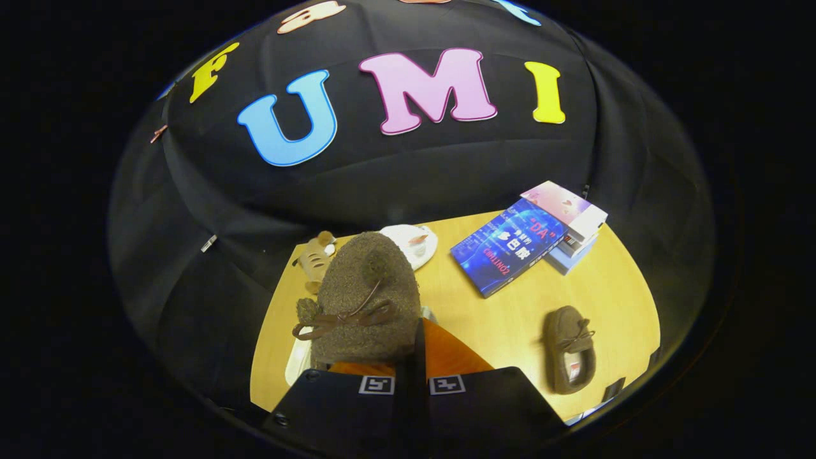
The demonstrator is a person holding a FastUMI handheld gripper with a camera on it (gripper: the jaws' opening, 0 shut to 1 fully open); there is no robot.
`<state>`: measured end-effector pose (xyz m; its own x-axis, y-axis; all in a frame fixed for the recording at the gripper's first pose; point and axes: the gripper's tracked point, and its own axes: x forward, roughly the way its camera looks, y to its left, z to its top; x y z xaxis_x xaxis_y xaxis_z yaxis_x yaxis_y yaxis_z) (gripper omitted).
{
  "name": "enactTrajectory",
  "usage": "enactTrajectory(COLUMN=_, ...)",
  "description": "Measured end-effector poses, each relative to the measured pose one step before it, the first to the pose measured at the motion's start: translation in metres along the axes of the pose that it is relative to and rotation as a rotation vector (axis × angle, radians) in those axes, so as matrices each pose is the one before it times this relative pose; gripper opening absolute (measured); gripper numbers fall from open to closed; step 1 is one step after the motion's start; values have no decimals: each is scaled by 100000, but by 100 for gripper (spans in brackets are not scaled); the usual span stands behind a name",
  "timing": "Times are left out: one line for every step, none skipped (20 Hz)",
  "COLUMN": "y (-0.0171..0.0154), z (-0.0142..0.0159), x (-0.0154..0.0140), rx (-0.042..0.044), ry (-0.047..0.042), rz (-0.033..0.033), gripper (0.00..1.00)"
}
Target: Open the storage box then place both shoes into the box .Put the left shoe in first, then the right shoe, with the right side of both shoes facing outward in a uniform manner.
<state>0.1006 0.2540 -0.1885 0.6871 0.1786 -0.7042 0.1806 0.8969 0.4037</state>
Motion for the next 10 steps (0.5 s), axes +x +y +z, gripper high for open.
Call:
enactTrajectory(y=836, z=-949, x=770, rx=646, ry=1765, rz=-1331, gripper=5)
enactTrajectory(y=794, z=-944, x=708, rx=669, ry=1479, rz=-1320, gripper=5)
enactTrajectory(y=665, z=-923, x=644, rx=382, ry=1295, rz=-1361, gripper=5)
enactTrajectory(y=582, z=-1115, x=683, rx=573, ry=1452, rz=-1385, gripper=5)
enactTrajectory(y=435, z=-960, x=672, rx=787, ry=1350, rz=-1277, gripper=5)
enactTrajectory(y=362, z=-1139, x=728, rx=1174, ry=1562, rz=-1238, gripper=5)
enactTrajectory(y=285, z=-1010, x=699, rx=1282, ry=1928, rz=-1064, gripper=5)
enactTrajectory(y=288, z=-964, x=663, rx=1040, ry=1641, rz=-1270, gripper=5)
enactTrajectory(y=189, z=-746, x=643, rx=188, ry=1279, rz=-1195, gripper=5)
enactTrajectory(y=129, z=-702, x=647, rx=-559, ry=1553, rz=-1235, gripper=5)
